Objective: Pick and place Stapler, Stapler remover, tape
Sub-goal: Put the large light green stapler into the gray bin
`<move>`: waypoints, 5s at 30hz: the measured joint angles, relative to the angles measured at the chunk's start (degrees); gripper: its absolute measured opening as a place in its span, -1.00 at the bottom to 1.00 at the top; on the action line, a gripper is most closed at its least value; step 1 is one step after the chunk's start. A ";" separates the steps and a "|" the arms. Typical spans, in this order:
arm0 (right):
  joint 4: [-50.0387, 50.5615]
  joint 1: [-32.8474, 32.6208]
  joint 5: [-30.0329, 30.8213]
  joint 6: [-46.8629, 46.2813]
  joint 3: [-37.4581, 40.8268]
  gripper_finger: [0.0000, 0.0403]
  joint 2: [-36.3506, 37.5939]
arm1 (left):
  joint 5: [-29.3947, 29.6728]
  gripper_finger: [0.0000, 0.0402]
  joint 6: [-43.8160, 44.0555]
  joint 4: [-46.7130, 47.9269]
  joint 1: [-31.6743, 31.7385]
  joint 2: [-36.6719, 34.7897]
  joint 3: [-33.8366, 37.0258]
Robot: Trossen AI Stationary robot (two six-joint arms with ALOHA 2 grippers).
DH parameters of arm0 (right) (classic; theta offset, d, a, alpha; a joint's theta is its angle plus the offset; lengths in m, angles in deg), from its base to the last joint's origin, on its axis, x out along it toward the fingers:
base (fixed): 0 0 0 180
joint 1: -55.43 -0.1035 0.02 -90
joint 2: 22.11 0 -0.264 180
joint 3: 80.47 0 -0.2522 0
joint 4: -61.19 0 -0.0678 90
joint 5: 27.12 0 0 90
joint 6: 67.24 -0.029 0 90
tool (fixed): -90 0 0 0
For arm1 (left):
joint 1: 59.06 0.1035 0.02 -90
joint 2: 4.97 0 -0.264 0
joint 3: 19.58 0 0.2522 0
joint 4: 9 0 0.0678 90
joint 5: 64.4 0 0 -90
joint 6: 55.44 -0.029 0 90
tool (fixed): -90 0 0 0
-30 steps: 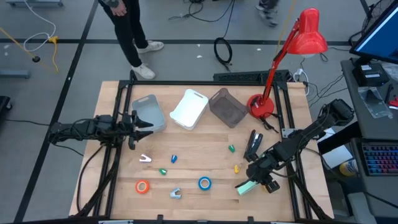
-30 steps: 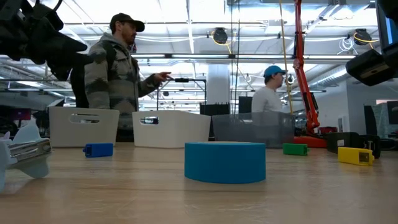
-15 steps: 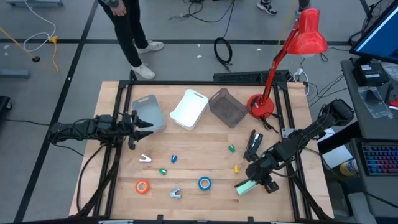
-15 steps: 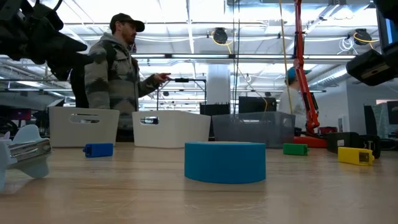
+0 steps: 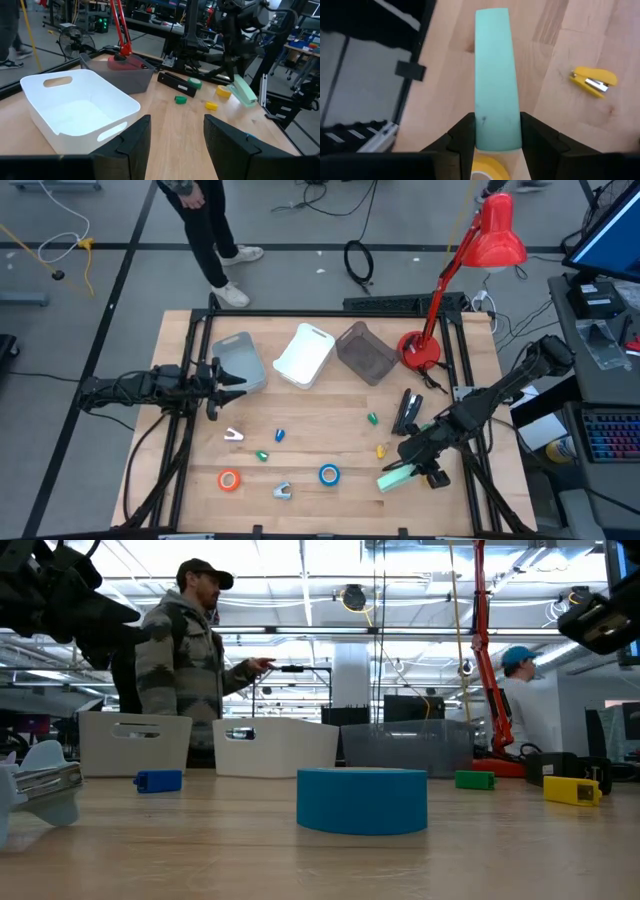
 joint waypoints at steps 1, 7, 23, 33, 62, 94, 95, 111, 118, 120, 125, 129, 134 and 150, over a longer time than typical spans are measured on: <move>-0.01 0.00 0.27 -0.48 -0.02 -0.38 0.62 | -0.01 -0.08 0.00 -0.19 0.00 0.01 0.00; -3.27 0.55 6.39 -1.80 -0.02 -0.38 3.25 | -0.01 -0.08 0.02 -3.27 0.01 0.01 0.00; -15.87 11.34 24.89 5.20 -0.04 -0.38 3.77 | -0.04 -0.08 0.22 -14.41 0.00 0.05 0.00; -23.00 17.04 30.15 9.82 -0.04 -0.38 2.54 | 3.21 -0.08 7.44 -20.10 0.00 0.08 0.00; -33.35 23.06 32.87 15.42 0.00 -0.38 -4.35 | -9.91 -0.08 7.53 -27.66 -0.02 58.53 -24.86; -32.02 22.77 31.15 14.94 0.00 -0.38 -4.33 | -11.15 -0.08 1.19 -17.47 0.42 68.45 -37.90; -32.02 22.77 31.15 14.94 0.00 -0.38 -4.31 | -10.93 -0.08 1.01 -17.47 0.42 68.45 -37.90; -32.00 22.77 31.06 14.96 0.00 -0.38 -4.31 | -7.05 0.51 1.31 -17.37 0.39 68.45 -37.90; -31.65 22.77 31.02 14.98 0.00 -0.38 -4.31 | -7.40 0.72 0.63 -17.37 -0.40 68.45 -37.90; -31.26 22.77 31.02 14.98 0.00 -0.38 -4.31 | -7.45 0.75 0.47 -17.37 -0.83 68.45 -37.90; -30.12 22.77 31.02 14.98 0.00 -0.38 -4.29 | -7.37 0.81 -3.06 -17.05 -2.19 68.45 -38.27; -29.53 22.77 31.04 14.98 0.00 -0.38 -4.29 | -6.84 0.85 -5.34 -14.26 -2.84 69.06 -42.18; -29.53 22.77 31.04 14.98 0.00 -0.38 -4.29 | -1.50 0.95 -9.59 -1.50 -2.99 72.48 -50.79; -28.87 22.75 31.15 14.98 0.00 -0.38 -4.29 | 1.82 0.98 -16.48 23.36 -1.77 90.85 -74.46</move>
